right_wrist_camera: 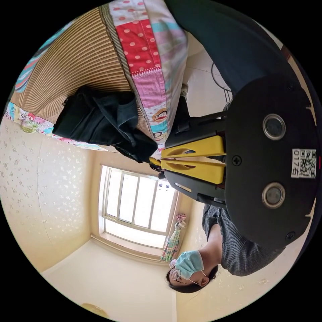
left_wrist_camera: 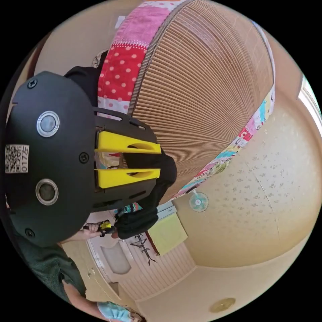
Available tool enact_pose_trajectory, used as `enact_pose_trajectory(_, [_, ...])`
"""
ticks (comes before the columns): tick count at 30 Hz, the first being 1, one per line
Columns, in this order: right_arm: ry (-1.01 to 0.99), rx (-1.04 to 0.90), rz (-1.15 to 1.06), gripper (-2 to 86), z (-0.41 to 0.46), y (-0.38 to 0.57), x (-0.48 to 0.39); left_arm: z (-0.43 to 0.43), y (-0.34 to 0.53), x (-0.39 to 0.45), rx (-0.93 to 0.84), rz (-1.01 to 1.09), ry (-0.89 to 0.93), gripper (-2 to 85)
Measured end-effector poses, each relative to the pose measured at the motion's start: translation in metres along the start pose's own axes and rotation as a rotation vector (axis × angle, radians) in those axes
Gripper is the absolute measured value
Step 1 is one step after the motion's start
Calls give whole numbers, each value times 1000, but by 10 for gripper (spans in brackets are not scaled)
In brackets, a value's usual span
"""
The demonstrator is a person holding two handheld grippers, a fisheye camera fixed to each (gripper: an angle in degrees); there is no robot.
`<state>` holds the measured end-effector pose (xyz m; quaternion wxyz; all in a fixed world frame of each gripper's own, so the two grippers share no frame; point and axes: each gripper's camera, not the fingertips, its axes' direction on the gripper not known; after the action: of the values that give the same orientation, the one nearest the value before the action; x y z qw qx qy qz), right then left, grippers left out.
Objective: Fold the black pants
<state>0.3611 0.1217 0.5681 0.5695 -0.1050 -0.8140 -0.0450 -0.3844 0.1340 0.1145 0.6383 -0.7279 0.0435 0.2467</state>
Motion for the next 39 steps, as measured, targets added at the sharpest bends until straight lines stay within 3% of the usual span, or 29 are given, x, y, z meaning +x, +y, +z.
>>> enact_pose_trajectory(3, [-6, 7, 14, 4, 3, 2, 7, -6, 22, 43, 52, 79, -151, 103])
enact_pose_trajectory(7, [-41, -11, 26, 4, 14, 3, 17, 36, 19, 138, -51, 371, -98, 115])
enact_pose_trajectory(11, [-60, -28, 22, 4, 25, 7, 20, 162, 20, 252, -329, 726, -29, 129])
enact_pose_trajectory(15, [-101, -44, 21, 4, 36, 22, 18, 280, 29, 324, -312, 1015, -123, 149])
enact_pose_trajectory(18, [-133, -47, 16, 4, 36, 37, 13, 381, 37, 332, -496, 1102, -183, 156])
enact_pose_trajectory(21, [-134, -30, 1, 5, 27, 52, 7, 434, 45, 300, -617, 1026, -226, 130])
enact_pose_trajectory(23, [-117, -7, -38, 7, 17, 61, 0, 411, 34, 281, -558, 902, -143, 83])
enact_pose_trajectory(26, [-40, 63, -153, 11, -3, 76, -16, 313, 12, 250, -357, 804, 215, 31])
enact_pose_trajectory(33, [267, 236, -456, 72, -15, 95, -81, 65, -12, 205, 42, 926, 733, 4])
enact_pose_trajectory(37, [261, 247, -752, 154, 21, 100, -141, 19, -40, 174, 120, 773, 937, 1])
enact_pose_trajectory(39, [235, 228, -860, 151, 43, 103, -163, 15, -58, 156, 117, 686, 1037, -1])
